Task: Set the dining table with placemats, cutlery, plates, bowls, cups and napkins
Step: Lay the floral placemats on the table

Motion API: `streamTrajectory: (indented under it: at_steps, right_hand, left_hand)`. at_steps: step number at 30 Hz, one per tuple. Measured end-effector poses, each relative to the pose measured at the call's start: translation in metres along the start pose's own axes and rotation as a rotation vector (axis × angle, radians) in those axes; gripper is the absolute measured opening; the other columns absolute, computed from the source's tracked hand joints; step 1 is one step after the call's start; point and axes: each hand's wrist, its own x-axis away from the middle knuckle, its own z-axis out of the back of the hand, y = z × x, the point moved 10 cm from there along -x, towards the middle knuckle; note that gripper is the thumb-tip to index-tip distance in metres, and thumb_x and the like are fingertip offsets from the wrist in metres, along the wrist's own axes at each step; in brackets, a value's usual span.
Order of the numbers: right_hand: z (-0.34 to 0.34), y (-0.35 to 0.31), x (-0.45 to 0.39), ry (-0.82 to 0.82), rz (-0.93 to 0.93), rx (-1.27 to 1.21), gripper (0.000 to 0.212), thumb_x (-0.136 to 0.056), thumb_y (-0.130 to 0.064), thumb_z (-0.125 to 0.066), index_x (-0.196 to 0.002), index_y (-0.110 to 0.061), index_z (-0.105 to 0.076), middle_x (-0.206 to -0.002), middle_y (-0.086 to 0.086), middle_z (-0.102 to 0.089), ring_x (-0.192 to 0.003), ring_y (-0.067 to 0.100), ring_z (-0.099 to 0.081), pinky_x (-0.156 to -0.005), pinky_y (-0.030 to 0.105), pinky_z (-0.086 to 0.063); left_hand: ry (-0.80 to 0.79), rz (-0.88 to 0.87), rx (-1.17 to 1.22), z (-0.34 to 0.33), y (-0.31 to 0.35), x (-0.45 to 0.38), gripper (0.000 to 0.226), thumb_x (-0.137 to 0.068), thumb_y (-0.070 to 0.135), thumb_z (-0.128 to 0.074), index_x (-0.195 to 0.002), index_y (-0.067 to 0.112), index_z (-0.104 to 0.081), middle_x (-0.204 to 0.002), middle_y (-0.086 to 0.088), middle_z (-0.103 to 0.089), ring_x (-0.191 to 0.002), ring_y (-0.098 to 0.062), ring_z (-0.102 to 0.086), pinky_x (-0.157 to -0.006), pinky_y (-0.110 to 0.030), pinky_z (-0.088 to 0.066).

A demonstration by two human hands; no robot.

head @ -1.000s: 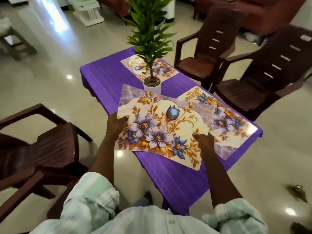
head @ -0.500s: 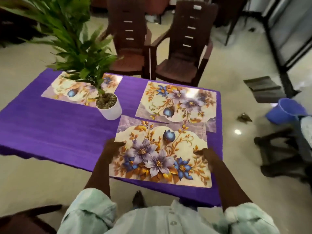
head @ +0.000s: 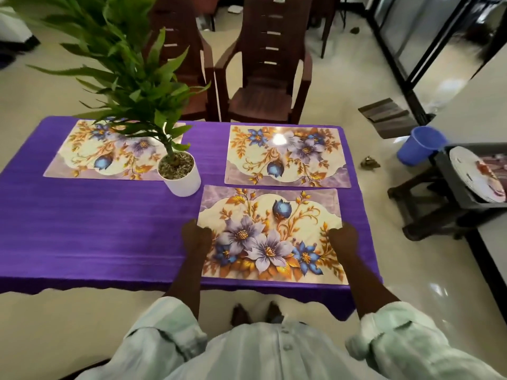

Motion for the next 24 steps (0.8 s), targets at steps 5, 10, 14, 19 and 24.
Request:
streamTrajectory:
  at_steps: [5, 10, 14, 19, 24]
  right_hand:
    - [0.007, -0.013, 0.013, 0.114, -0.011, 0.042, 0.027, -0.088, -0.005, -0.057, -0.112, 0.009, -0.060, -0.111, 0.025, -0.063, -0.106, 0.039, -0.060, -0.084, 0.036, -0.044]
    - [-0.003, -0.017, 0.011, 0.105, 0.106, 0.105, 0.021, -0.090, -0.010, -0.059, -0.103, 0.006, -0.065, -0.100, 0.023, -0.067, -0.096, 0.037, -0.064, -0.087, 0.042, -0.051]
    - [-0.009, -0.013, 0.008, 0.096, 0.156, 0.223, 0.024, -0.092, -0.018, -0.059, -0.102, 0.003, -0.066, -0.098, 0.021, -0.067, -0.096, 0.035, -0.064, -0.089, 0.045, -0.052]
    - [-0.010, -0.005, 0.001, 0.083, 0.086, 0.291, 0.033, -0.090, -0.024, -0.064, -0.114, -0.001, -0.060, -0.111, 0.018, -0.065, -0.104, 0.032, -0.063, -0.090, 0.041, -0.052]
    - [-0.015, 0.001, -0.006, 0.063, 0.070, 0.348, 0.036, -0.091, -0.028, -0.063, -0.116, -0.003, -0.057, -0.115, 0.016, -0.062, -0.108, 0.031, -0.060, -0.093, 0.040, -0.050]
  left_hand:
    - [0.037, -0.054, -0.063, 0.010, 0.009, 0.004, 0.034, -0.082, 0.010, -0.064, -0.109, -0.011, -0.062, -0.111, -0.030, -0.062, -0.105, -0.044, -0.058, -0.085, -0.043, -0.045]
    - [0.054, -0.071, -0.153, 0.011, 0.012, 0.000, 0.038, -0.085, 0.008, -0.064, -0.118, -0.009, -0.058, -0.121, -0.028, -0.058, -0.115, -0.041, -0.052, -0.096, -0.042, -0.041]
    - [0.045, 0.022, -0.263, 0.007, 0.008, -0.003, 0.043, -0.086, 0.016, -0.064, -0.124, -0.001, -0.054, -0.129, -0.023, -0.052, -0.119, -0.038, -0.049, -0.099, -0.044, -0.041]
    - [0.067, 0.016, -0.320, 0.004, 0.007, -0.001, 0.050, -0.087, 0.015, -0.063, -0.132, 0.002, -0.047, -0.135, -0.021, -0.047, -0.125, -0.038, -0.043, -0.101, -0.047, -0.038]
    - [0.099, 0.016, -0.350, -0.001, 0.004, 0.002, 0.047, -0.086, 0.017, -0.064, -0.128, 0.001, -0.051, -0.131, -0.020, -0.050, -0.121, -0.037, -0.046, -0.096, -0.046, -0.042]
